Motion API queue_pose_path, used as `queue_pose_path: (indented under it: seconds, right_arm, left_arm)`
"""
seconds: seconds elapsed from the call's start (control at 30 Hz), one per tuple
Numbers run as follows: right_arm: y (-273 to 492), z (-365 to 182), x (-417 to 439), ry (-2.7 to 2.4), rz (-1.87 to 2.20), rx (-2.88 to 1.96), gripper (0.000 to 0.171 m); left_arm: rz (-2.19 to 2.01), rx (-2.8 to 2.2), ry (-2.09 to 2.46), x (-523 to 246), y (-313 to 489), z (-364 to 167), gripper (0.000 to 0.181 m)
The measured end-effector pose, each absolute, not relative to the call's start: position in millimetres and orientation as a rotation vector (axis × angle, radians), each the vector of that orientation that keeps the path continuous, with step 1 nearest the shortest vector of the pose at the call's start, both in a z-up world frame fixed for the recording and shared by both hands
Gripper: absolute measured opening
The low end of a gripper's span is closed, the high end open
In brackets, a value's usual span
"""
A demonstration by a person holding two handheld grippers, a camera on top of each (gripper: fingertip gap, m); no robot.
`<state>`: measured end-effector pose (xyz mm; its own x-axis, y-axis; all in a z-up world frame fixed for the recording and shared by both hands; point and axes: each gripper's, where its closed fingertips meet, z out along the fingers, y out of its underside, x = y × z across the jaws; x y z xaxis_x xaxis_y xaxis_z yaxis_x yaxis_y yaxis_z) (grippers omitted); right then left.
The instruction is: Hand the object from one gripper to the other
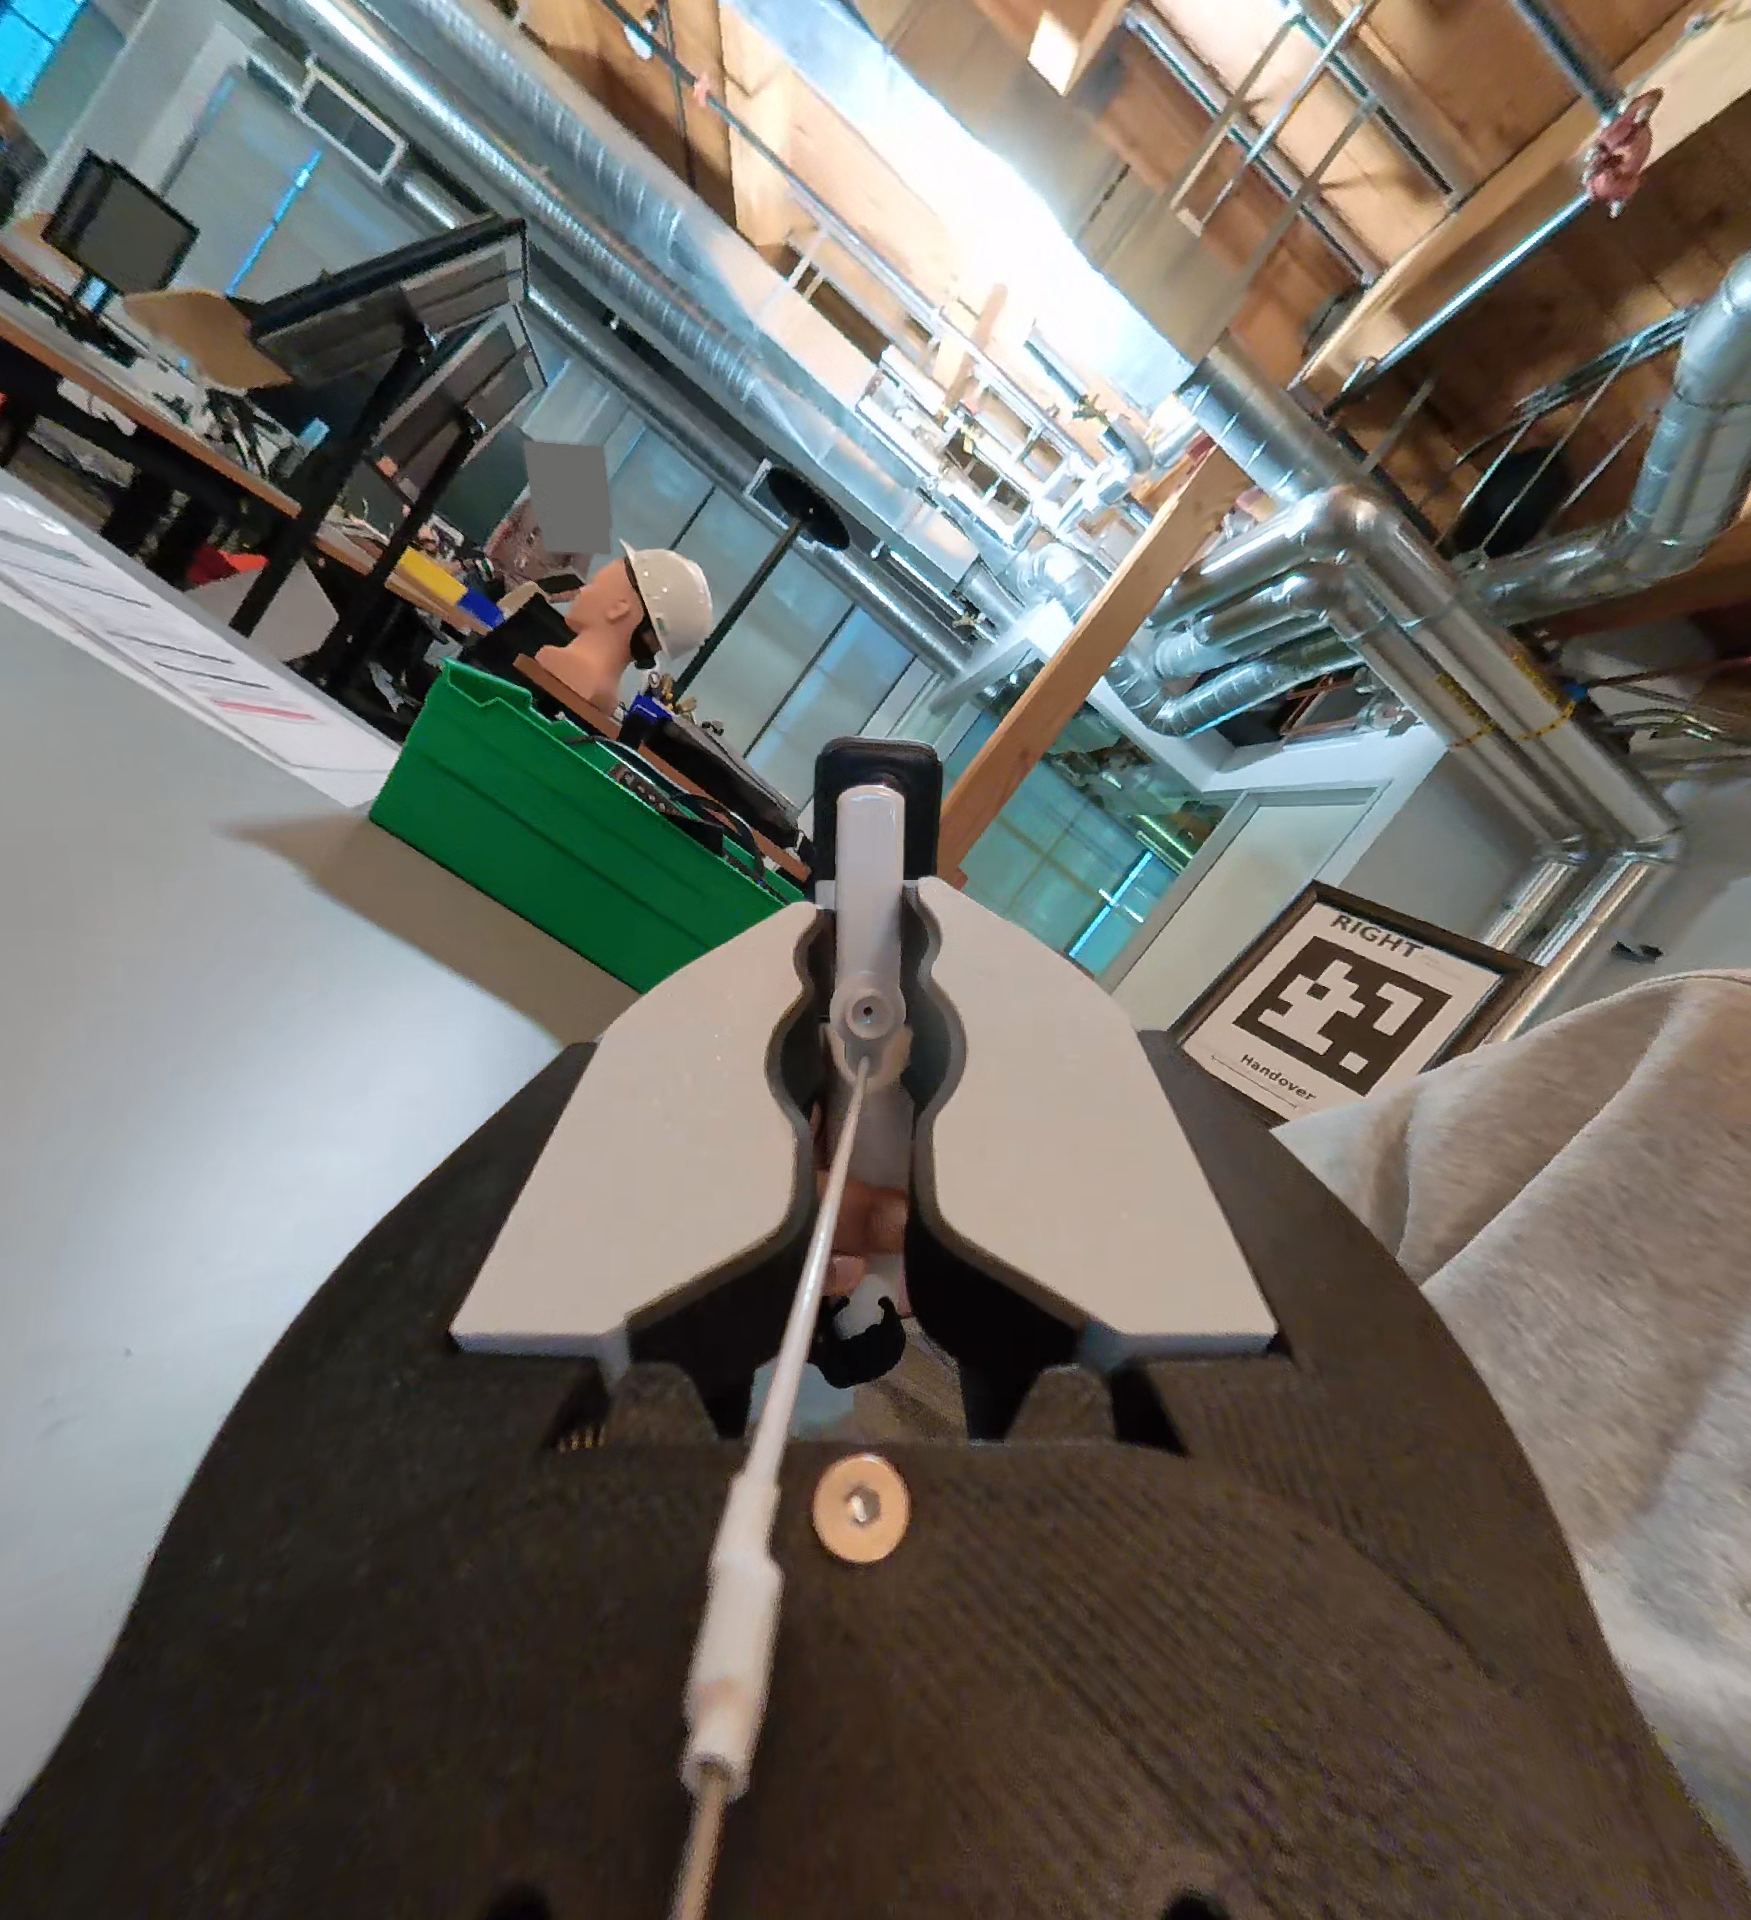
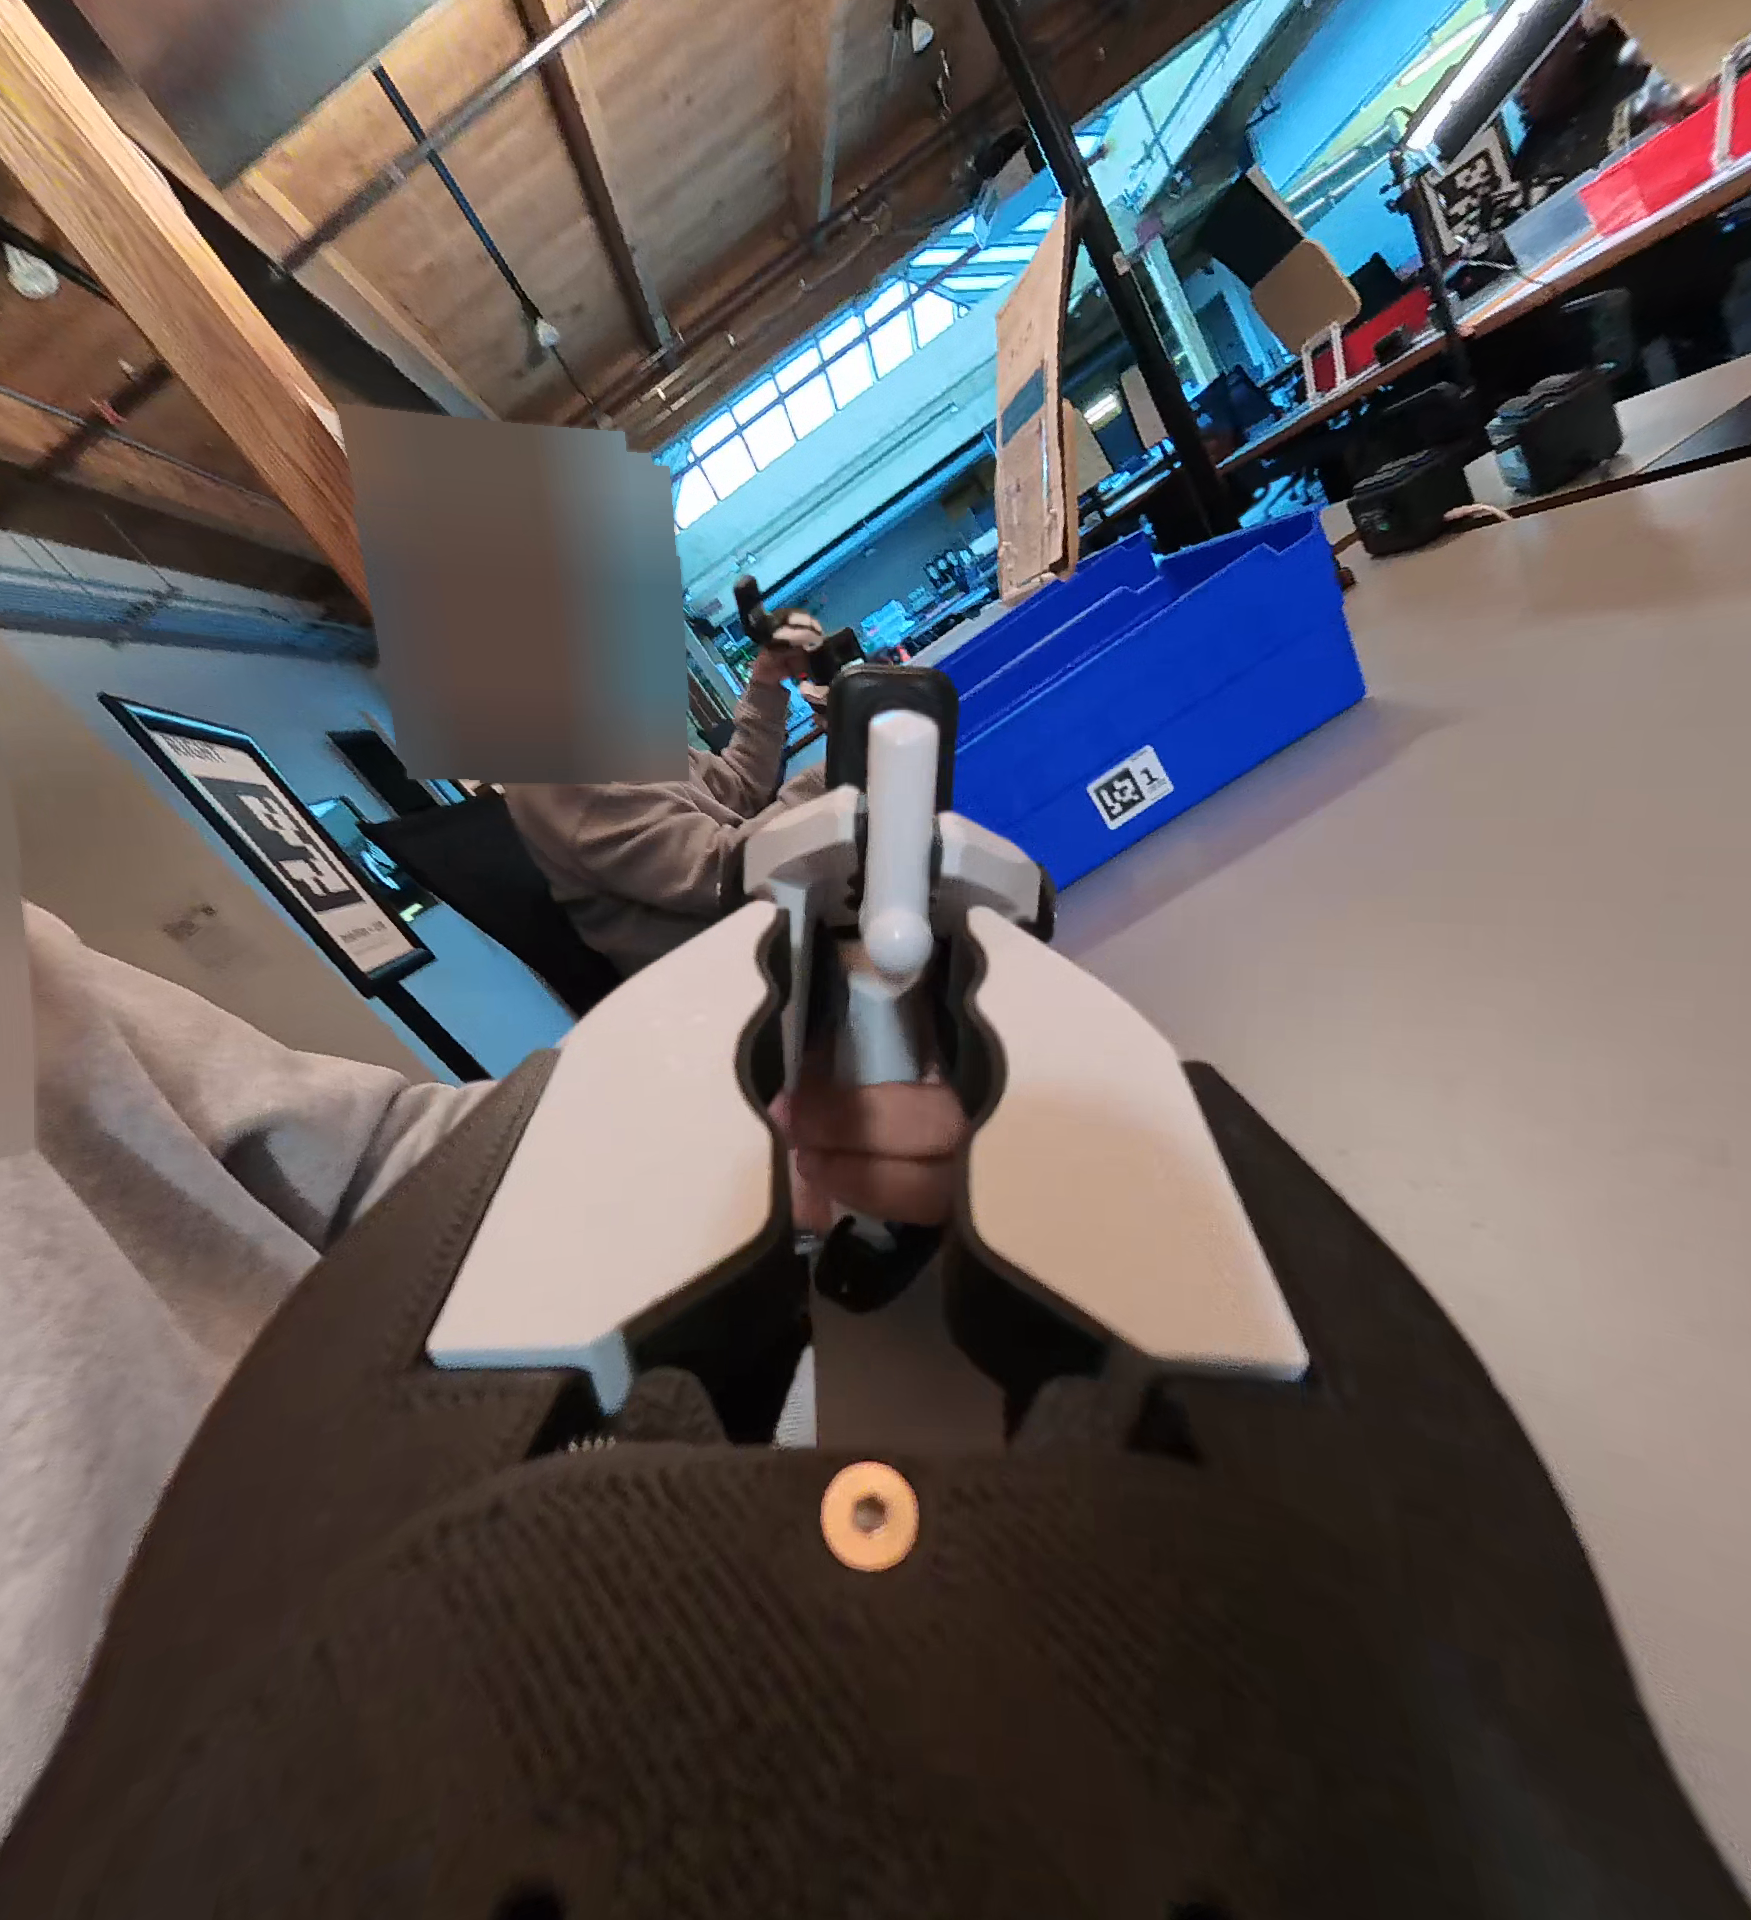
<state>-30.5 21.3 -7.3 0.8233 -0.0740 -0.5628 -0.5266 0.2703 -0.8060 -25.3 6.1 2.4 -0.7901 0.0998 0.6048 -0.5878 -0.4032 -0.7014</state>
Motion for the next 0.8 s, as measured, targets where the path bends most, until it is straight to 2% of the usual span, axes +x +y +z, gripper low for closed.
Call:
queue_pose_path:
  seconds: [0.07, 0.17, 0.33, 0.37, 0.47, 0.53, 0.6, 0.8]
  right_arm:
    - [22.1, -7.2, -31.3, 0.558, 0.345, -1.270, 0.027]
    - [21.7, -7.4, -31.1, 0.551, 0.332, -1.281, 0.013]
    - [21.4, -5.6, -32.4, 0.531, 0.310, -1.305, 0.013]
    - [20.8, -4.4, -32.6, 0.525, 0.302, -1.307, 0.013]
    - [11.3, 4.0, -26.7, 0.532, 0.262, -1.285, 0.013]
    - [-4.1, 13.4, -17.6, 0.549, 0.206, -1.260, 0.013]
    - [-28.4, 29.9, -5.7, 0.570, 0.126, -1.220, 0.013]
    - [-158.9, 86.6, 33.5, 0.702, -0.405, -1.193, 0.013]
  left_arm:
    - [2.225, 0.677, -1.390, -26.0, 3.9, 1.5, 0.012]
    - [2.229, 0.651, -1.368, -29.9, 2.7, 5.2, 0.012]
    - [2.250, 0.650, -1.337, -30.2, 3.7, 8.5, 0.011]
    - [2.248, 0.667, -1.343, -28.5, 3.8, 7.3, 0.019]
    - [2.232, 0.766, -1.360, -17.9, 4.0, 1.5, 0.068]
    - [2.243, 0.822, -1.371, -11.3, 6.0, -1.7, 0.086]
    - [2.252, 0.856, -1.386, -7.3, 7.3, -4.1, 0.093]
    - [2.207, 0.835, -1.438, -11.8, -0.4, -10.0, 0.092]
